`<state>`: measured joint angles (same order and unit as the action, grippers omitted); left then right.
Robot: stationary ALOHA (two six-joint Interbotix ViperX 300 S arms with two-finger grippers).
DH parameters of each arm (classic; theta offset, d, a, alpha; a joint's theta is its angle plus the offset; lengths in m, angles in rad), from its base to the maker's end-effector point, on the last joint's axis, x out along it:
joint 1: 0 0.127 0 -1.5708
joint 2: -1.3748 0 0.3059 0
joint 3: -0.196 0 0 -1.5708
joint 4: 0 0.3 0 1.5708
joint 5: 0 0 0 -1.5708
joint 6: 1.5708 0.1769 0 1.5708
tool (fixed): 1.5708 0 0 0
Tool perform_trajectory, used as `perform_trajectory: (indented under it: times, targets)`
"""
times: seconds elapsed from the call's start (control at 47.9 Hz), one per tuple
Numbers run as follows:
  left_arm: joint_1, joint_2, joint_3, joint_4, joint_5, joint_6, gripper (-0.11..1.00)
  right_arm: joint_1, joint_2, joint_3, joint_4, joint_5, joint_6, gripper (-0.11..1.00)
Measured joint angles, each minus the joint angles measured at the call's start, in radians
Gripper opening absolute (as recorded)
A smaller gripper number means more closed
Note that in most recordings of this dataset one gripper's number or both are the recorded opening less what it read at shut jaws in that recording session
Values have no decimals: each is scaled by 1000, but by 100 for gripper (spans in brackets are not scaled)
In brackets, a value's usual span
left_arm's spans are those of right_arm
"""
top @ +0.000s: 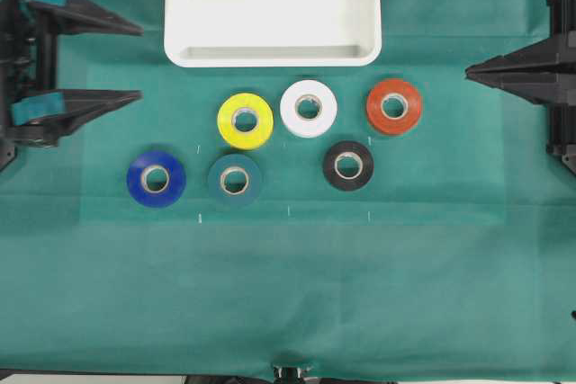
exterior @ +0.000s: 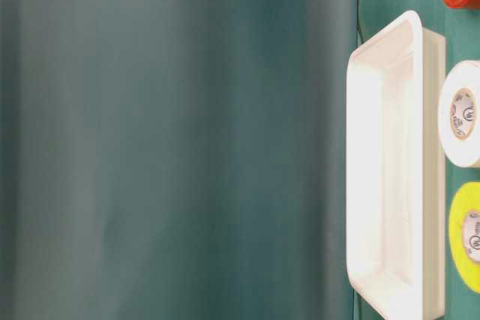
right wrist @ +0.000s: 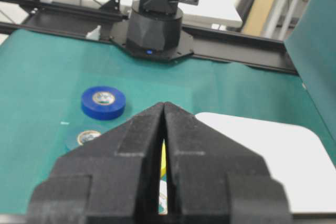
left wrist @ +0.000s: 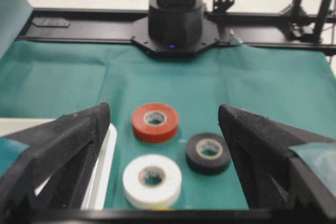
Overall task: Pick up the tape from a random location and place it into the white case.
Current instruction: 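Move the open left gripper over the black tape roll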
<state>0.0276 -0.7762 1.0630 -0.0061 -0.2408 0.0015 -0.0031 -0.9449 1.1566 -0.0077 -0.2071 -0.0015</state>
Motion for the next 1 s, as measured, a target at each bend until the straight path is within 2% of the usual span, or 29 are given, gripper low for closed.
perform_trajectory:
  times: [0.272, 0.522, 0.752, 1.003]
  targets:
    - [2, 238, -178, 0, -32, 5, 98, 0, 0, 0, 0, 0, 0, 0]
    - [3, 477, -403, 0, -26, 6, 98, 0, 8, -2, 0, 0, -2, 0]
    - [0, 634, -607, 2, 48, 8, 98, 0, 8, -2, -2, 0, -2, 0]
    - [-3, 738, -753, 0, 144, 8, 98, 0, 8, 0, -3, 0, -2, 0]
